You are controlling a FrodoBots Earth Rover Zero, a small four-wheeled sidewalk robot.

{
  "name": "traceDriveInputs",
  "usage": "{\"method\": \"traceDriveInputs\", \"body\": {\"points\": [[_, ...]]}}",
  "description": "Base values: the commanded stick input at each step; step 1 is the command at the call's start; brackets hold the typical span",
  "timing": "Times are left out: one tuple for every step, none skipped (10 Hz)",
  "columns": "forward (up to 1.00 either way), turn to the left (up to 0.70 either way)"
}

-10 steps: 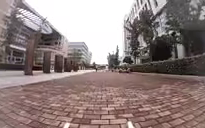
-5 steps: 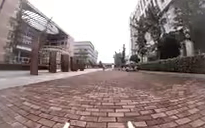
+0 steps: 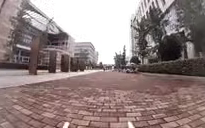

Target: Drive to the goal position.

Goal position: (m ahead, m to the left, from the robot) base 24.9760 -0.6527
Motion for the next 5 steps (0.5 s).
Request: {"method": "traceDriveInputs", "body": {"points": [[0.45,0.0],[0.45,0.0],[0.45,0.0],[0.45,0.0],[0.45,0.0]]}}
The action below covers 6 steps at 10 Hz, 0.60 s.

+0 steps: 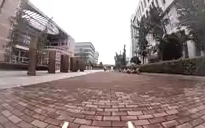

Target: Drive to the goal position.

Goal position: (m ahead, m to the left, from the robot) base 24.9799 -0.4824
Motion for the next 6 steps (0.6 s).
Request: {"method": "traceDriveInputs", "body": {"points": [[0.45,0.0],[0.45,0.0],[0.45,0.0],[0.45,0.0],[0.45,0.0],[0.45,0.0]]}}
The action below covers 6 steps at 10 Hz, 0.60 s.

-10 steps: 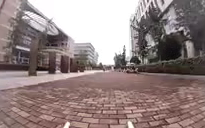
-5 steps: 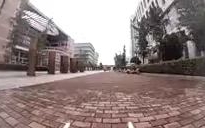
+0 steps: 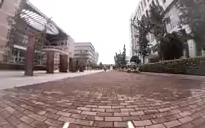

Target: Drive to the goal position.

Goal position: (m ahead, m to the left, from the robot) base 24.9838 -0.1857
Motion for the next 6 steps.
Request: {"method": "traceDriveInputs", "body": {"points": [[0.45,0.0],[0.45,0.0],[0.45,0.0],[0.45,0.0],[0.45,0.0],[0.45,0.0]]}}
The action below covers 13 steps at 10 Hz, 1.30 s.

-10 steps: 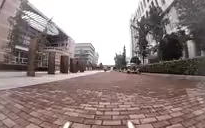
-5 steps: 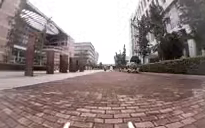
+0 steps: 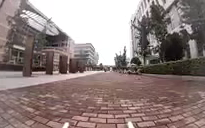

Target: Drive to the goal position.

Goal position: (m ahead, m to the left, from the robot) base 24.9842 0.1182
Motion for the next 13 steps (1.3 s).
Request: {"method": "traceDriveInputs", "body": {"points": [[0.45,0.0],[0.45,0.0],[0.45,0.0],[0.45,0.0],[0.45,0.0],[0.45,0.0],[0.45,0.0],[0.45,0.0],[0.45,0.0],[0.45,0.0],[0.45,0.0],[0.45,0.0],[0.45,0.0]]}}
